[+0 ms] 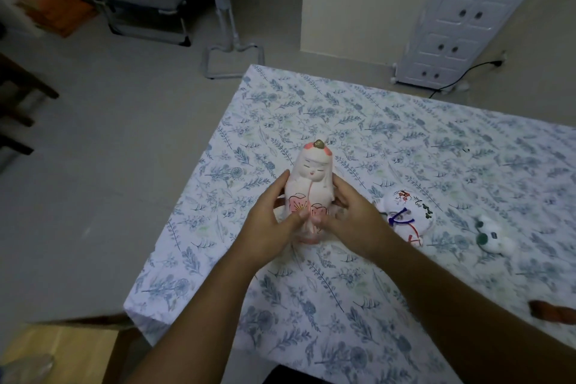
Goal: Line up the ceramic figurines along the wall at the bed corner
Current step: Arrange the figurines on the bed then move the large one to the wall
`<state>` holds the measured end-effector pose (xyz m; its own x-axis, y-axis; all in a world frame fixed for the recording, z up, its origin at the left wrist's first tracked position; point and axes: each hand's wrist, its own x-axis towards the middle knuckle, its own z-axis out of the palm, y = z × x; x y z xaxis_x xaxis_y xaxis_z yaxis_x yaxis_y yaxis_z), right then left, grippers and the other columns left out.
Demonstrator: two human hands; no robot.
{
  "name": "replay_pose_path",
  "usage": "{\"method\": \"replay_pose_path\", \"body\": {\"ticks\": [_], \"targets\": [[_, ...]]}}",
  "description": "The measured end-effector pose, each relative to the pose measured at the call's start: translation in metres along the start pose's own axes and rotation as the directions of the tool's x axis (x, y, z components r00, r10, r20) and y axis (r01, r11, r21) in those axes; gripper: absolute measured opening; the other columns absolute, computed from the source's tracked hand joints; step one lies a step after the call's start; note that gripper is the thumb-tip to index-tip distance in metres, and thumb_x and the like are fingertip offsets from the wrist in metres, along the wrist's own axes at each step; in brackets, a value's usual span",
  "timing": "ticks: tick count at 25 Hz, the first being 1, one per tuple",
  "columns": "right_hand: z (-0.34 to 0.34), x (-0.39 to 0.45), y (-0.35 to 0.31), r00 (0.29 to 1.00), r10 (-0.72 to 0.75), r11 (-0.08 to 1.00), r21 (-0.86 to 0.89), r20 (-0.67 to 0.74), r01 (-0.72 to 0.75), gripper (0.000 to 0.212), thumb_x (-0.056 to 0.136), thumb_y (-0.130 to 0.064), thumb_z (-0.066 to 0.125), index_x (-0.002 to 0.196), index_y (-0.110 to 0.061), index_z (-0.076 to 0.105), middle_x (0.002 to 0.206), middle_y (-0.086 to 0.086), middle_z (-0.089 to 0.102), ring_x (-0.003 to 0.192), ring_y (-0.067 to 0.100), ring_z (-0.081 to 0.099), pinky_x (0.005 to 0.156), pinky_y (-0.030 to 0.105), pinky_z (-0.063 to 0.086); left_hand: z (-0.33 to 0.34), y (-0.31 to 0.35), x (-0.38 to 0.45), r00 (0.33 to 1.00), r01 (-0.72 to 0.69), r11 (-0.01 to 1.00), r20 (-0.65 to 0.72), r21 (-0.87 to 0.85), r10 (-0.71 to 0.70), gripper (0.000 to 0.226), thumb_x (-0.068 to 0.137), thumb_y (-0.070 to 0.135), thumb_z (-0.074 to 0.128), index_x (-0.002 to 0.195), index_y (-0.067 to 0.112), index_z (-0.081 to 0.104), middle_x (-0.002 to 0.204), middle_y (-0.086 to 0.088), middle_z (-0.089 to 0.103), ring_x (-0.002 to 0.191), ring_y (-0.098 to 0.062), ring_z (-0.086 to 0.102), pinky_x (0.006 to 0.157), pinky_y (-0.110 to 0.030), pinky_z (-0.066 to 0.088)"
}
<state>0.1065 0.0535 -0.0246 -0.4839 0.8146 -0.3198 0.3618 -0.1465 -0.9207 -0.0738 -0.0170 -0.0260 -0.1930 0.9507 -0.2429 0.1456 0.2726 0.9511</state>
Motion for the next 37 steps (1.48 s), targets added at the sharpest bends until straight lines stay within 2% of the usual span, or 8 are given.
{"method": "replay_pose_path", "body": {"ticks": [5, 10, 17, 21, 25, 31, 34, 37], "targets": [[0.02, -0.005, 0.007, 0.996, -0.09, 0.996, -0.015, -0.007, 0.089, 0.083, 0.087, 0.005, 0.068, 0.148, -0.042, 0.037, 0.136, -0.014, 0.063, 0.126, 0.009, 0.061, 0.098, 0.036, 0.055, 0.002, -0.012, -0.016, 0.99, -0.116, 0.993, -0.088, -0.022, 0.113, 0.065, 0.088, 0.007, 0.075, 0.143, 0.03, 0.048, 0.132, 0.017, 0.061, 0.122, -0.003, 0.057, 0.084, -0.025, 0.058], [0.022, -0.011, 0.018, 0.995, -0.104, 0.992, -0.065, -0.006, 0.104, 0.089, 0.088, 0.007, 0.065, 0.148, -0.05, 0.03, 0.141, -0.018, 0.057, 0.133, 0.008, 0.055, 0.105, 0.04, 0.051, 0.012, -0.033, -0.022, 0.985, -0.126, 0.992, -0.115, 0.028, 0.128, 0.07, 0.091, 0.025, 0.073, 0.151, 0.033, 0.037, 0.149, 0.01, 0.049, 0.139, -0.013, 0.046, 0.103, -0.047, 0.053], [0.021, -0.022, 0.005, 0.989, -0.138, 0.968, -0.217, -0.054, 0.123, 0.072, 0.088, 0.0, 0.07, 0.143, -0.034, 0.039, 0.122, -0.029, 0.059, 0.112, -0.021, 0.055, 0.089, 0.005, 0.046, 0.014, -0.034, -0.024, 0.977, -0.112, 0.972, -0.157, 0.208, 0.146, 0.075, 0.091, 0.038, 0.072, 0.154, 0.035, 0.031, 0.151, 0.01, 0.046, 0.14, -0.008, 0.043, 0.108, -0.044, 0.048], [0.003, -0.039, 0.019, 0.963, -0.204, 0.842, -0.533, -0.177, 0.08, 0.065, 0.091, -0.031, 0.07, 0.149, -0.024, 0.042, 0.148, -0.003, 0.051, 0.14, 0.012, 0.041, 0.116, 0.039, 0.036, 0.035, -0.022, -0.065, 0.916, -0.141, 0.914, -0.3, 0.381, 0.266, 0.064, 0.093, 0.032, 0.07, 0.149, 0.019, 0.041, 0.148, 0.002, 0.05, 0.138, -0.012, 0.043, 0.112, -0.035, 0.041], [-0.036, -0.073, 0.045, 0.923, -0.286, 0.697, -0.716, -0.257, 0.017, 0.057, 0.095, -0.041, 0.057, 0.148, -0.022, 0.046, 0.153, -0.002, 0.049, 0.146, 0.019, 0.038, 0.118, 0.044, 0.03, 0.094, -0.017, -0.085, 0.941, -0.254, 0.849, -0.084, 0.464, 0.327, 0.058, 0.096, 0.039, 0.062, 0.147, 0.017, 0.045, 0.15, 0.002, 0.049, 0.141, -0.013, 0.041, 0.116, -0.033, 0.035], [-0.137, -0.099, 0.1, 0.881, -0.157, 0.666, -0.707, -0.446, -0.239, 0.055, 0.098, -0.031, 0.058, 0.15, -0.02, 0.042, 0.158, 0.005, 0.042, 0.149, 0.026, 0.032, 0.12, 0.045, 0.025, 0.192, 0.007, -0.024, 0.992, -0.127, 0.895, 0.061, 0.428, 0.111, 0.06, 0.096, 0.041, 0.06, 0.149, 0.019, 0.041, 0.143, 0.016, 0.04, 0.133, -0.002, 0.035, 0.11, -0.02, 0.027], [-0.191, -0.101, 0.128, 0.84, -0.037, 0.735, -0.585, -0.541, -0.344, 0.054, 0.102, -0.027, 0.05, 0.153, -0.017, 0.036, 0.162, 0.01, 0.035, 0.151, 0.029, 0.026, 0.123, 0.045, 0.02, 0.229, -0.001, 0.011, 0.993, 0.114, 0.923, -0.036, 0.367, -0.108, 0.076, 0.086, 0.055, 0.058, 0.147, 0.014, 0.039, 0.15, -0.002, 0.048, 0.138, -0.021, 0.045, 0.113, -0.041, 0.041], [-0.232, -0.099, 0.155, 0.814, 0.115, 0.769, -0.467, -0.569, -0.436, 0.061, 0.102, -0.028, 0.05, 0.156, -0.013, 0.028, 0.164, 0.014, 0.026, 0.152, 0.033, 0.019, 0.123, 0.047, 0.016, 0.258, -0.008, 0.028, 0.969, 0.245, 0.897, -0.128, 0.368, -0.212, 0.085, 0.093, 0.046, 0.06, 0.157, 0.008, 0.019, 0.16, -0.015, 0.033, 0.148, -0.033, 0.03, 0.118, -0.049, 0.033]]}}
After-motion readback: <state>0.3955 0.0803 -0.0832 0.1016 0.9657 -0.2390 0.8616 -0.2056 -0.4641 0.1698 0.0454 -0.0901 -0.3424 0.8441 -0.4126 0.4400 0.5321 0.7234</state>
